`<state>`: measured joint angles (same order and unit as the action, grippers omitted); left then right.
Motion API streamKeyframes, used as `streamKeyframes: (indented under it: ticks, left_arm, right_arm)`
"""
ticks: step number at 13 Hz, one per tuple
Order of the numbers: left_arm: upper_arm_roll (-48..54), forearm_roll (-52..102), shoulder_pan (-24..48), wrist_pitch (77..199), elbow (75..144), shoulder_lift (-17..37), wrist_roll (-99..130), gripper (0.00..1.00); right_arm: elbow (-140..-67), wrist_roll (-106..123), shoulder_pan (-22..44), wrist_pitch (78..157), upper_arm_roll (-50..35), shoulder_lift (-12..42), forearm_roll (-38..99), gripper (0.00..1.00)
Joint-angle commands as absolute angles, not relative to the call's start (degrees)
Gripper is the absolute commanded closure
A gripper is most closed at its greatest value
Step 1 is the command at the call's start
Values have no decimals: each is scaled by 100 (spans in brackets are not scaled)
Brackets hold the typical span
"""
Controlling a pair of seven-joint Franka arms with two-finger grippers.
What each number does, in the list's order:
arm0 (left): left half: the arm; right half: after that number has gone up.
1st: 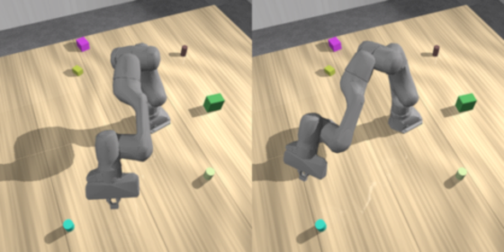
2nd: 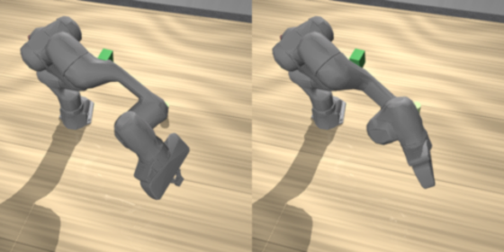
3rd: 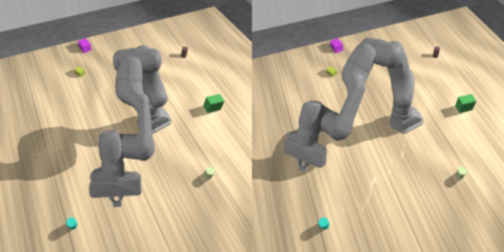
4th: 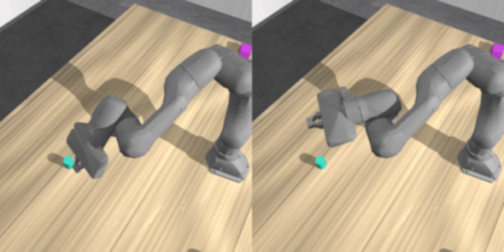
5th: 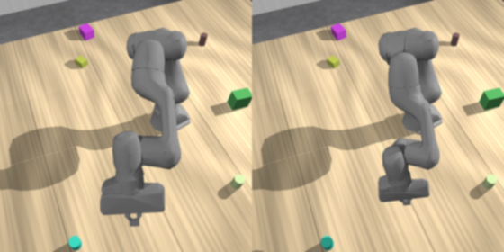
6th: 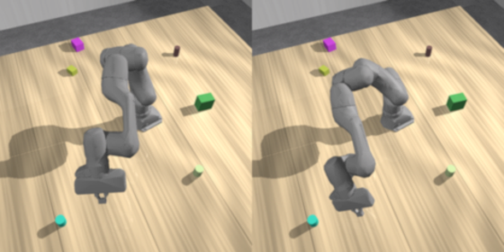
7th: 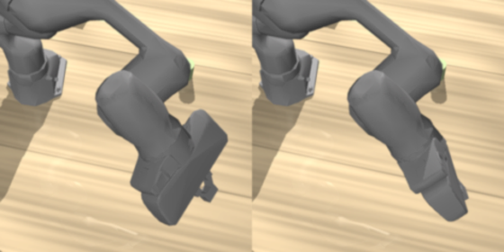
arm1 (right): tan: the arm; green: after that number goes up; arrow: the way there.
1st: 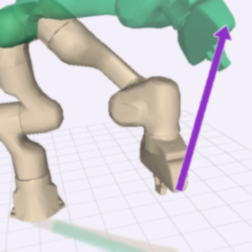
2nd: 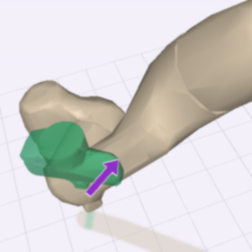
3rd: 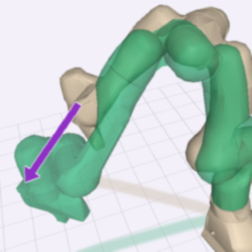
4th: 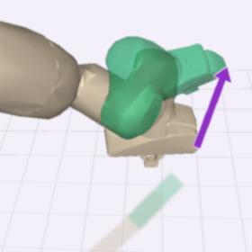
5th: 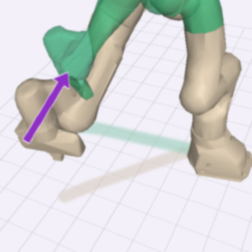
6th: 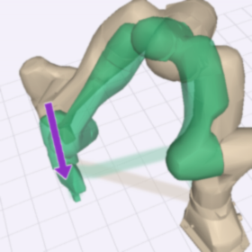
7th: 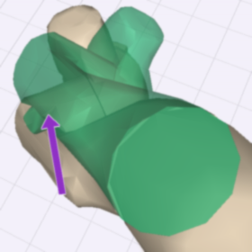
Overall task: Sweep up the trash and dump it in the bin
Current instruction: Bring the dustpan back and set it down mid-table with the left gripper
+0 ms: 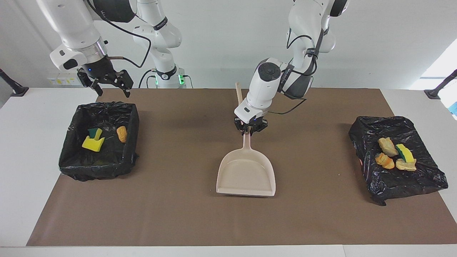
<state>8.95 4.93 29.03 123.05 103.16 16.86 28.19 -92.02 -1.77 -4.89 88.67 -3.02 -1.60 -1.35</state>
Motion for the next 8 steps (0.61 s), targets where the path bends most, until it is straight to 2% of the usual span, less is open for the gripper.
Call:
streamKeyframes:
  ticks: [1,7,8]
  left_arm:
    - [782,580,3217,12524,10450,1731,2935,100]
    - [782,580,3208,12533,10450,1828,3138,100]
    - [782,580,3199,12525,10450,1828,3138,90]
  right_arm:
    - [-9088,-264,-519,8736,-325,-114,-105,0]
    - [-9088,-264,-519,8736,-325,-114,-105,0]
    - [-9088,-264,-527,8736,-325,-114,-105,0]
